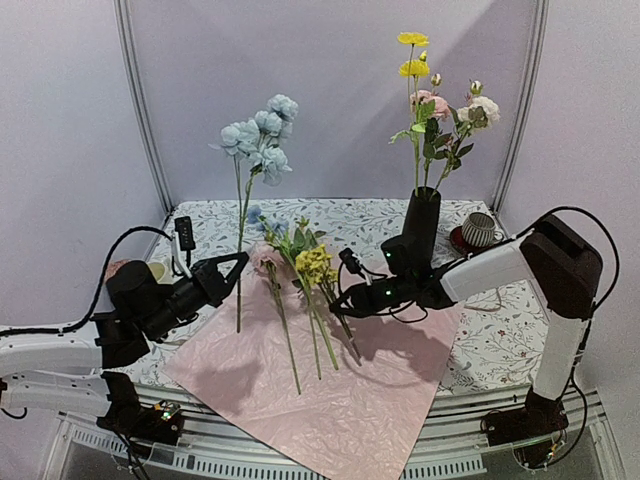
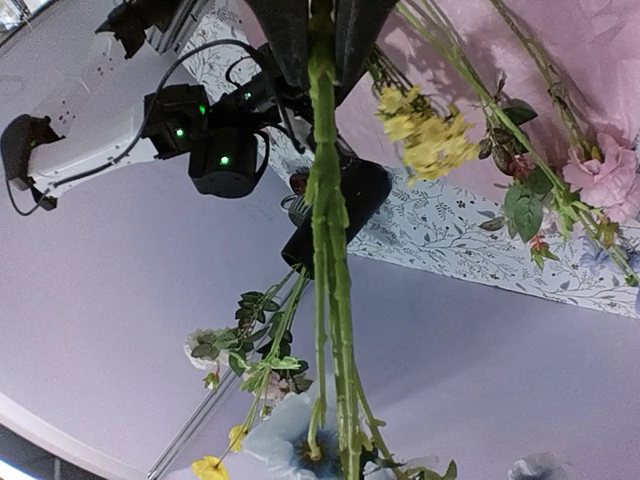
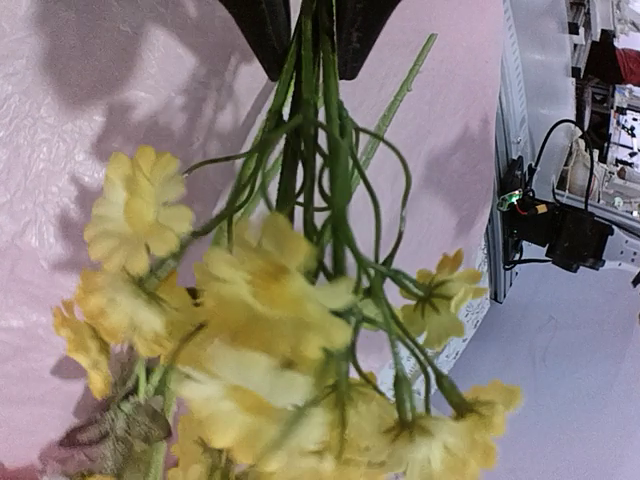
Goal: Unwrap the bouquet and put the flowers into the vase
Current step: Place the fake flower on the flattened wrapping paper, then pass from the left arm to the right
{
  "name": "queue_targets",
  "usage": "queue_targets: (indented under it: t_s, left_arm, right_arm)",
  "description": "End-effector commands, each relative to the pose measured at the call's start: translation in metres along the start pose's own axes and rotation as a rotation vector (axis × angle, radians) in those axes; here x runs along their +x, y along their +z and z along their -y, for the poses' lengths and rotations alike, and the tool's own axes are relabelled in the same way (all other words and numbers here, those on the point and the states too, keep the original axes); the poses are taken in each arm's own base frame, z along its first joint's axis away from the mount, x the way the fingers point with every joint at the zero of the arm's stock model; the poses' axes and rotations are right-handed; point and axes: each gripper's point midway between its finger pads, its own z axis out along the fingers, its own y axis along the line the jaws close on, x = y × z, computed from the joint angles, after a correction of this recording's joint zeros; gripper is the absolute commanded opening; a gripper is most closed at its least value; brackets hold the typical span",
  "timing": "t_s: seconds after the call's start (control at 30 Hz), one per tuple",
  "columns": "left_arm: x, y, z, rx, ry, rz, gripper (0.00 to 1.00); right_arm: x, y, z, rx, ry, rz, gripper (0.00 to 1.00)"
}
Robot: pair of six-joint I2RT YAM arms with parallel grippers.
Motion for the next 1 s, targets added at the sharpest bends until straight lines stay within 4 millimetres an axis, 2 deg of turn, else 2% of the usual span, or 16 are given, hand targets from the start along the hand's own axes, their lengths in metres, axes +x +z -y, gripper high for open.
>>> queue_targets:
  t_s: [0.0, 0.13, 0.27, 0.33, 0.4, 0.47, 0.5, 0.67, 0.77, 0.8, 0.87, 0.97]
  left_arm:
    - [0.001, 0.002, 0.003, 0.032, 0.014, 0.001, 0.08]
    - [0.006, 0.004, 0.005, 0.048, 0.013, -0.019, 0.07]
    - [0.008, 0.005, 0.007, 0.063, 0.017, -0.025, 0.07]
    - [0.007, 0.005, 0.009, 0.073, 0.017, -0.021, 0.07]
    - [0.007, 0.004, 0.011, 0.089, 0.019, -0.017, 0.07]
    - [0.008, 0.004, 0.015, 0.112, 0.023, -0.02, 0.07]
    - [0.008, 0.004, 0.017, 0.122, 0.024, -0.019, 0.07]
    - [0.009, 0.006, 0.026, 0.175, 0.028, -0.022, 0.07]
    - [0.009, 0.008, 0.031, 0.202, 0.033, -0.022, 0.07]
    - [0.009, 0.009, 0.034, 0.214, 0.036, -0.023, 0.07]
    - [0.008, 0.011, 0.038, 0.23, 0.04, -0.025, 0.07]
    - [0.009, 0.015, 0.044, 0.254, 0.046, -0.032, 0.07]
  right_arm:
    - [0.02, 0.012, 0.019, 0.054, 0.066, -0.086, 0.26]
    - [0.021, 0.009, 0.029, 0.121, 0.064, -0.095, 0.49]
    - [0.011, -0.006, 0.035, 0.225, 0.025, -0.068, 0.63]
    - [0.0, -0.016, 0.035, 0.273, -0.003, -0.037, 0.68]
    - [-0.011, -0.028, 0.03, 0.304, -0.034, -0.004, 0.78]
    - [-0.023, -0.039, 0.023, 0.325, -0.072, 0.028, 0.8]
    - [-0.028, -0.045, 0.019, 0.34, -0.094, 0.047, 0.97]
    - [-0.059, -0.084, -0.003, 0.408, -0.185, 0.181, 0.99]
    - [-0.082, -0.117, -0.012, 0.48, -0.189, 0.317, 0.99]
    - [-0.092, -0.131, -0.021, 0.481, -0.178, 0.381, 0.99]
    - [-0.098, -0.146, -0.037, 0.433, -0.157, 0.457, 0.99]
    - [-0.098, -0.151, -0.064, 0.306, -0.183, 0.468, 0.99]
